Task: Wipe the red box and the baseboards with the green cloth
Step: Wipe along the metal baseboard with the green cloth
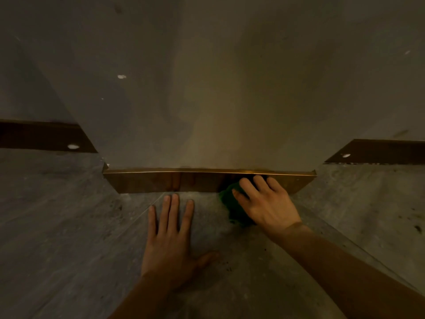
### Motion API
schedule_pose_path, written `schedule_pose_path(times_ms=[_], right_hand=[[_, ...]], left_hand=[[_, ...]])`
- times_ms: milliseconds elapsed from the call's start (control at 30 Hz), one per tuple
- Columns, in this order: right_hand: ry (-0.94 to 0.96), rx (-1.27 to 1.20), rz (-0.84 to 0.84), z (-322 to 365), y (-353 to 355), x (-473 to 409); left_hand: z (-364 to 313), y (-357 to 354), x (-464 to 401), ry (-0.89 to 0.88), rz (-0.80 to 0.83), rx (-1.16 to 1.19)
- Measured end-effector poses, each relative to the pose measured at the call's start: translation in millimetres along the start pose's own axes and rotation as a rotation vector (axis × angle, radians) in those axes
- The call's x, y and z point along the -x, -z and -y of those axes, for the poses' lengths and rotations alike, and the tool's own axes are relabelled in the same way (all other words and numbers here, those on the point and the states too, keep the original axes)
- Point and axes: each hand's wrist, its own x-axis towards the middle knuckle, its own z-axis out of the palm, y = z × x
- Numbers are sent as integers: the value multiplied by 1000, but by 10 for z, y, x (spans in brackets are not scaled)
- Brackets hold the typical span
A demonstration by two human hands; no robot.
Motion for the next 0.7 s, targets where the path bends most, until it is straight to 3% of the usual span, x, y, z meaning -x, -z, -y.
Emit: schedule_pose_path(times_ms=[267, 533, 700], right_hand=[[-89, 43, 177, -368, 74, 335], [-286, 32, 470, -564, 177, 579], [-424, -113, 441, -507, 366, 635]], left_hand=[[-4, -15, 2, -17, -20, 25], [-3, -22, -3, -19, -22, 53], [-17, 37, -11, 5, 15, 47]])
